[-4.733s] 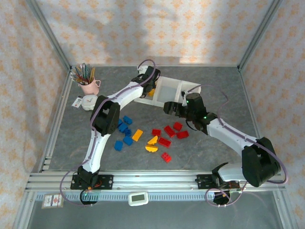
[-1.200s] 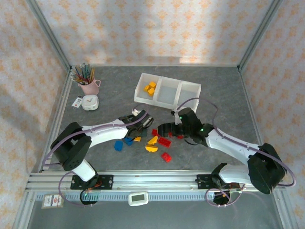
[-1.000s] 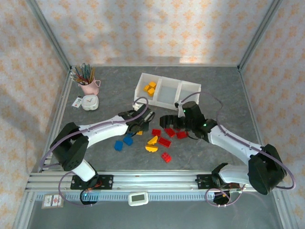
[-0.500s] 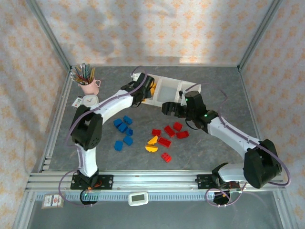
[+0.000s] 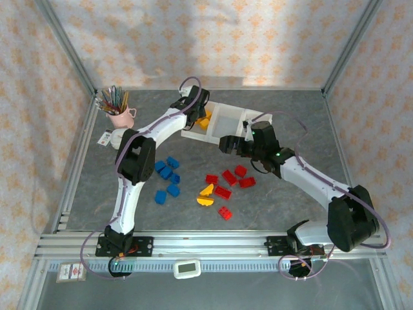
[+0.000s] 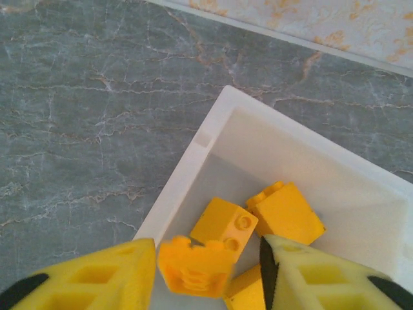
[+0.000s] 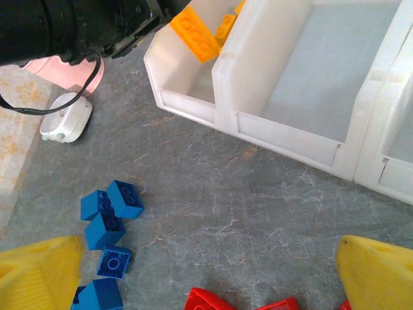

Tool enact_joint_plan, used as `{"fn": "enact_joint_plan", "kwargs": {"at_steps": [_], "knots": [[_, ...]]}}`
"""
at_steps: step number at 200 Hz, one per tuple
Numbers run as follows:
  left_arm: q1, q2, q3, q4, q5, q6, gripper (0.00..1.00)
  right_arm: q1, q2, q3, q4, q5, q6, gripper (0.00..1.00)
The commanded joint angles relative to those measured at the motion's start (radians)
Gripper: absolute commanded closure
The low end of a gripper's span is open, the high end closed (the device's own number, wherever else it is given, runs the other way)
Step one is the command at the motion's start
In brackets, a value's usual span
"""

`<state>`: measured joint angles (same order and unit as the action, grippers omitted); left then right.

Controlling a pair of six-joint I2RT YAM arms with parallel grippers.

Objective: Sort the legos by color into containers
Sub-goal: Place the lego in the container, then pick up the lego from the middle-left of the table.

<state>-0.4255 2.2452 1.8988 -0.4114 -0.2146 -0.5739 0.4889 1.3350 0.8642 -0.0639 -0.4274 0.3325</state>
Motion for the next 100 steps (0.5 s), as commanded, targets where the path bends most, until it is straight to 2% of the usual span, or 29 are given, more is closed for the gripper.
{"fn": "enact_joint_plan", "kwargs": {"at_steps": [1,34,68,100], "knots": [[-0.004,-0.023,0.031,-0.025,-0.024,0.014,0.49,-0.003,0.013,0.041,0.015,-0.021,-0.026,0.00],[-0.005,-0.092,-0.015,-0.041,0.011,0.006,0.49,-0.003,0.006,0.045,-0.002,-0.022,-0.037,0.00],[-0.024,-0.262,-0.237,0.044,0.087,-0.006,0.49,-0.003,-0.012,0.026,-0.027,-0.031,-0.047,0.00],[-0.070,-0.441,-0.449,0.077,0.099,-0.002,0.49,0.003,-0.029,0.000,-0.057,-0.035,-0.053,0.00]]}}
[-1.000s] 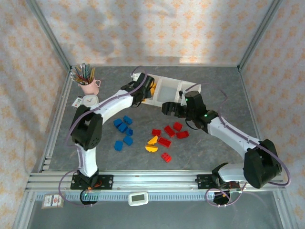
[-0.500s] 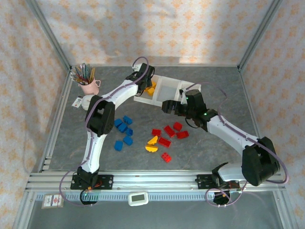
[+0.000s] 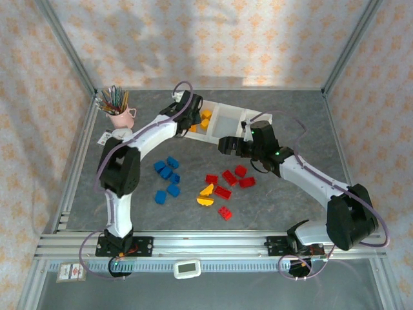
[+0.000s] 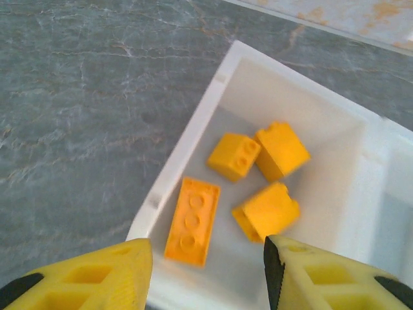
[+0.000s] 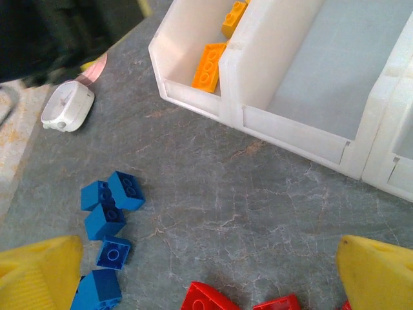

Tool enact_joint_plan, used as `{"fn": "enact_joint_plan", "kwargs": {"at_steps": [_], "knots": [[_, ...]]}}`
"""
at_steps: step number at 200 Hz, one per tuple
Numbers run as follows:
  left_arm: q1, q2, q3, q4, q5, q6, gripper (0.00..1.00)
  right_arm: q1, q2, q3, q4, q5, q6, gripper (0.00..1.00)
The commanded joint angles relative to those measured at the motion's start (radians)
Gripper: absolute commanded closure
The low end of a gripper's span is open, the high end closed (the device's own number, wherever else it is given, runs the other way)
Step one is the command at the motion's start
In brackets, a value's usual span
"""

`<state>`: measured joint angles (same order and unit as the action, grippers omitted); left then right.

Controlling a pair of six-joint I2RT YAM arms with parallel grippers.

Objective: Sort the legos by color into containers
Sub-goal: Pick up the lego from the middle-left of the table.

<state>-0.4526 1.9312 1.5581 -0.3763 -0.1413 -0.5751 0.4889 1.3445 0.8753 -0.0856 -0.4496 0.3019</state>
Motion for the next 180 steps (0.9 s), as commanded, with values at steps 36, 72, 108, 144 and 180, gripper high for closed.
{"fn": "enact_joint_plan", "kwargs": {"at_steps": [36,72,108,144,180], "knots": [[-0.125,-0.298,-0.321,0.034,0.005,0.004,0.48,0.038,-0.045,-0.034,-0.083,-0.012,-0.020,0.00],[-0.180,-0.418,-0.475,-0.038,0.043,0.000,0.47,0.087,-0.083,-0.089,-0.121,-0.003,-0.002,0.00],[-0.272,-0.499,-0.599,-0.053,0.083,-0.072,0.43,0.094,-0.124,-0.147,-0.168,0.020,0.008,0.00],[-0.372,-0.512,-0.653,-0.056,0.105,-0.122,0.38,0.093,-0.159,-0.198,-0.203,0.024,0.010,0.01],[-0.447,-0.470,-0.661,-0.042,0.114,-0.096,0.35,0.093,-0.198,-0.245,-0.212,0.009,0.017,0.00]]}}
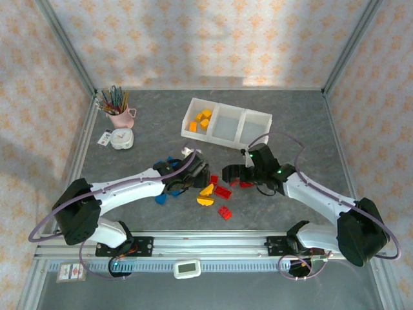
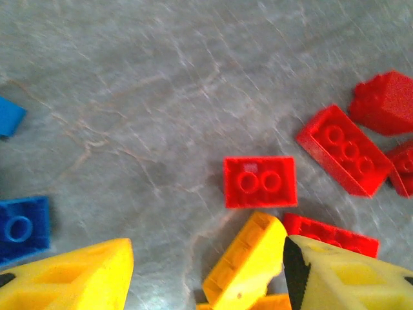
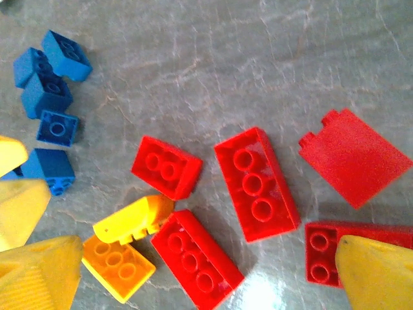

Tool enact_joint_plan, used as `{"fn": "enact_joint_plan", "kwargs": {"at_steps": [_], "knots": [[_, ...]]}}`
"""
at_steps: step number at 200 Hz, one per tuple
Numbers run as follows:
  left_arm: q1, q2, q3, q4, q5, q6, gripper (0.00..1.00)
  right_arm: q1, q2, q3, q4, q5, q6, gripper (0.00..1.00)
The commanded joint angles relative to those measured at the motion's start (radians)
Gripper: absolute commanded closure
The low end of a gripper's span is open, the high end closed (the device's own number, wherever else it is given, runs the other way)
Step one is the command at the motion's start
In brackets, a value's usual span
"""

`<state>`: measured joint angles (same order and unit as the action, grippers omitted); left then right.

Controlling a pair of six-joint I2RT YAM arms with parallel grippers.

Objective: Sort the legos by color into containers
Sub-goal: Pick up the lego from the middle-left of the table.

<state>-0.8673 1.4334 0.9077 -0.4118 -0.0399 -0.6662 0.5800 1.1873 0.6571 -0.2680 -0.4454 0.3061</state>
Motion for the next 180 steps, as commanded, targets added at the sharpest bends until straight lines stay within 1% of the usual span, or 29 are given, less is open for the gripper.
{"fn": "enact_joint_plan", "kwargs": {"at_steps": [1,41,64,69,95,128,150,180], "knots": [[-0.033,0.030,-0.010,-0.006,0.013,-0.005,0.35,0.002,-0.041,-0.028,-0.029,0.005,0.014,0.00],[-0.063,0.135,0.043,-0.013,0.030,0.064,0.39,0.002,-0.063,-0.050,-0.003,-0.014,0.029,0.00],[-0.067,0.187,0.071,-0.021,0.027,0.074,0.40,0.001,-0.061,-0.053,-0.001,-0.009,0.026,0.00],[-0.067,0.198,0.077,-0.024,0.026,0.103,0.41,0.002,-0.060,-0.055,0.000,-0.008,0.024,0.00],[-0.067,0.240,0.102,-0.018,0.025,0.127,0.43,0.002,-0.063,-0.066,0.014,-0.005,0.024,0.00],[-0.067,0.269,0.117,-0.023,0.014,0.137,0.47,0.002,-0.062,-0.063,0.016,-0.003,0.021,0.00],[-0.066,0.263,0.108,-0.012,0.039,0.139,0.49,0.003,-0.065,-0.066,0.017,-0.001,0.019,0.00],[-0.066,0.239,0.078,0.019,0.077,0.144,0.53,0.001,-0.061,-0.065,0.022,-0.002,0.019,0.00]]}}
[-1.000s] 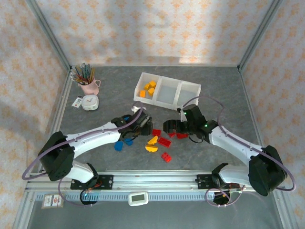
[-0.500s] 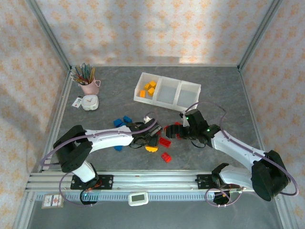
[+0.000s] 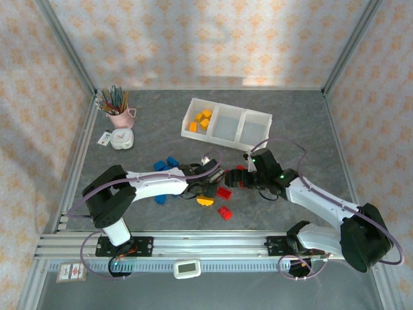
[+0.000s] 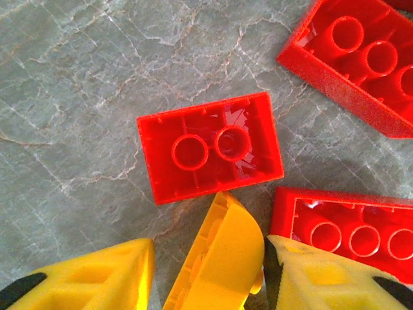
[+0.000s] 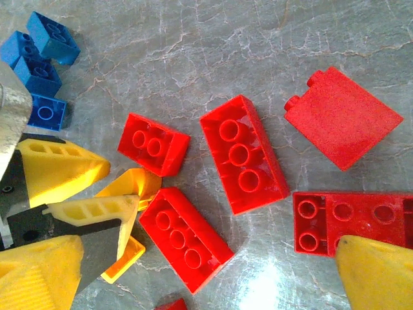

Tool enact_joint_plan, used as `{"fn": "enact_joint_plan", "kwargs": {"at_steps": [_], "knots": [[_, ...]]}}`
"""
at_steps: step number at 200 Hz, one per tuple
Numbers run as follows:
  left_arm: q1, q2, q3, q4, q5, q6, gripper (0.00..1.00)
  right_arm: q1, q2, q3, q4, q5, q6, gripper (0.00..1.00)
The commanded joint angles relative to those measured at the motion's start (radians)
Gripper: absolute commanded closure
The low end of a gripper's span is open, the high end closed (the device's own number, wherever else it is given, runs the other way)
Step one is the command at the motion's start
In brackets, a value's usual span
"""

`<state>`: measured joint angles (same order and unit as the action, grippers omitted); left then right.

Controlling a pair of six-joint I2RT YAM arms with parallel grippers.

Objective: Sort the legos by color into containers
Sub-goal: Pick up the lego from the middle-left of the table, then place the lego in the container.

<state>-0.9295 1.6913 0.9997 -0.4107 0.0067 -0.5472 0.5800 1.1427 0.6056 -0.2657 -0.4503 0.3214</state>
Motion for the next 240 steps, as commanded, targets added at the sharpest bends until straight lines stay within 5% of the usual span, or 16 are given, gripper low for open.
{"fn": "enact_joint_plan", "kwargs": {"at_steps": [1,150,240], "knots": [[-0.004,-0.019,-0.014,0.018,0.030,0.025,0.53,0.002,-0.016,-0.013,0.021,0.002,0.003,0.00],[0.006,-0.101,-0.051,-0.003,-0.034,0.027,0.76,0.003,-0.017,0.013,0.049,-0.044,0.012,0.00],[0.170,-0.258,-0.029,0.034,-0.088,0.009,0.78,0.004,-0.030,0.093,0.087,-0.063,0.019,0.00]]}}
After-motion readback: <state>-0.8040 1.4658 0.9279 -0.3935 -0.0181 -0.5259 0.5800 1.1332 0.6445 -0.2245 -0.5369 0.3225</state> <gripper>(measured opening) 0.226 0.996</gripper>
